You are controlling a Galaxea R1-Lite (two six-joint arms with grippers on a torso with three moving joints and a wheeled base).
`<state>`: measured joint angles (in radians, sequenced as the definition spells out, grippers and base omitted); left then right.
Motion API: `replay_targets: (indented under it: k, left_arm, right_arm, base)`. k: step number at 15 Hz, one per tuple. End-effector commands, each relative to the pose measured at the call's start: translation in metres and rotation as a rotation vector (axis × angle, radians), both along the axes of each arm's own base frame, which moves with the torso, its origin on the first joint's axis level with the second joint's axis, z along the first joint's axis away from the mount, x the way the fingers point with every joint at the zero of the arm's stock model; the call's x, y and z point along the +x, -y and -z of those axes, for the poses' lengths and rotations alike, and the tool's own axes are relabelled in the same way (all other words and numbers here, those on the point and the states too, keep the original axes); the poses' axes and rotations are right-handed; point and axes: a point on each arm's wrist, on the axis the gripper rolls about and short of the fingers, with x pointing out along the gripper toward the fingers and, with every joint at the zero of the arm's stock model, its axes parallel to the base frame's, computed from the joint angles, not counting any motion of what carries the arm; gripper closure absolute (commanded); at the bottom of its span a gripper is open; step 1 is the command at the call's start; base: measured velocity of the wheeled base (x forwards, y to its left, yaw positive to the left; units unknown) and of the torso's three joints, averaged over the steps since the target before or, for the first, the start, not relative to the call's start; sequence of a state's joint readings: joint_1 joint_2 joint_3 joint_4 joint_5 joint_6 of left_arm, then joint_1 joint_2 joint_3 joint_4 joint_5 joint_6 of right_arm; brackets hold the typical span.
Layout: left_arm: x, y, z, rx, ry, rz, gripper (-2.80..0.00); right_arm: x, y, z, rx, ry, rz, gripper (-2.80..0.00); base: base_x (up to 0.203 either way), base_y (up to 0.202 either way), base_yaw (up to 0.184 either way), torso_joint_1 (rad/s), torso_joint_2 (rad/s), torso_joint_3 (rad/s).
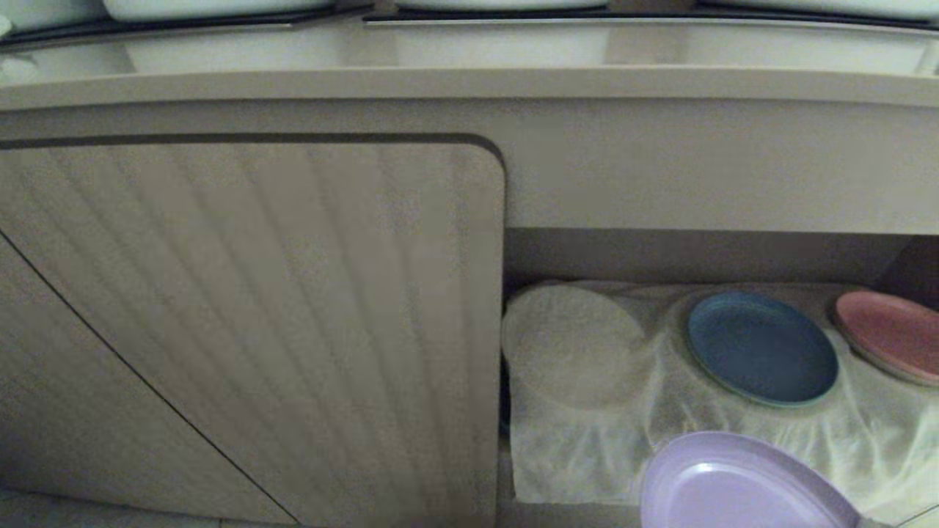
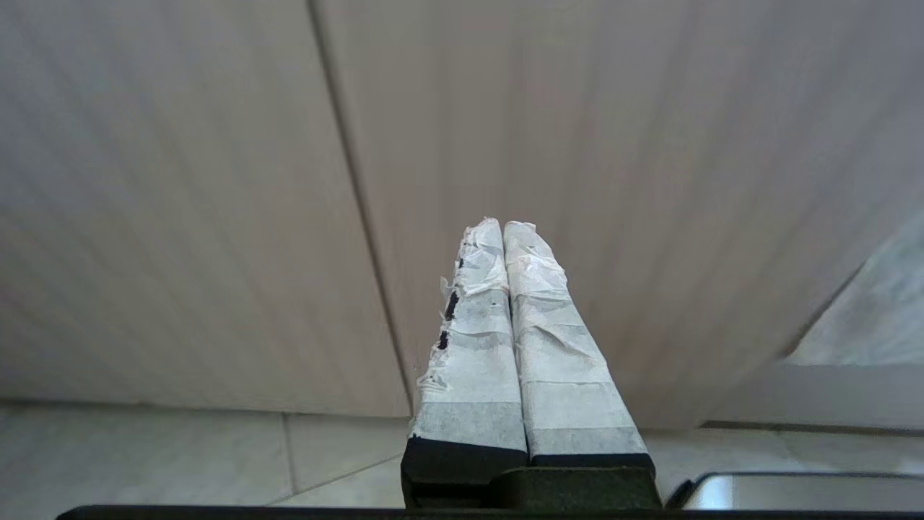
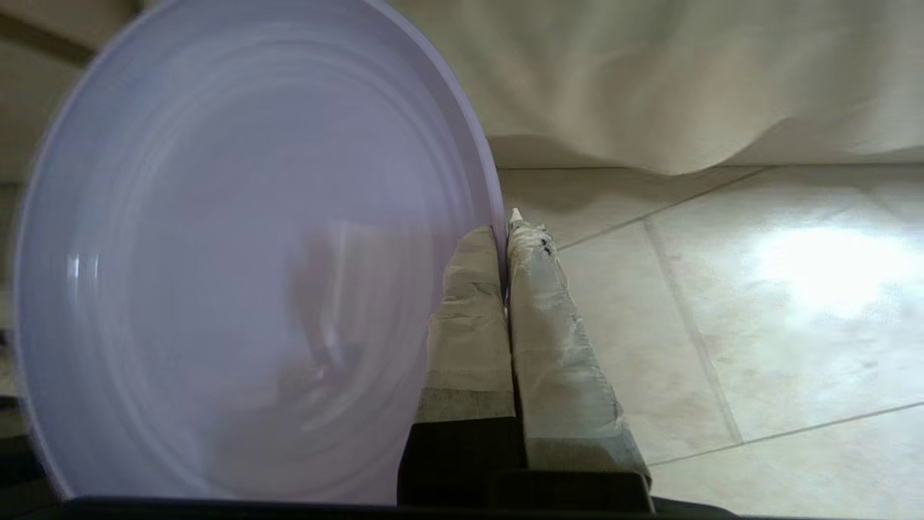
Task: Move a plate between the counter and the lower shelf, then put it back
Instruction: Put the plate
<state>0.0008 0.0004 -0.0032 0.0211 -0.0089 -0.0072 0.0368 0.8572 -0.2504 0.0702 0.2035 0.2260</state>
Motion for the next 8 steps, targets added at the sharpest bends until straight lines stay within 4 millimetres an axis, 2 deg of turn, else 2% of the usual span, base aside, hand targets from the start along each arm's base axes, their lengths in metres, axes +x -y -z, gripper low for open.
replay_targets:
  k: [1,8]
  left_arm:
    - [0.0000,0.0000,0.0001,0.000,0.000,0.001,0.00]
    - [0.0000,0.0000,0.0001,0.000,0.000,0.001,0.00]
  right_arm:
    - [0.0001,0.0000,0.0004,0.002,-0.004,-0.001,0.00]
    - [-0.0001,0.0000,0.0008,0.002,-0.006,-0.001,0.00]
  base:
    - [0.000,-0.197,0.001,0.003,0.00,-0.002]
    - [0.000,-0.194,0.001,0.002,0.00,0.002]
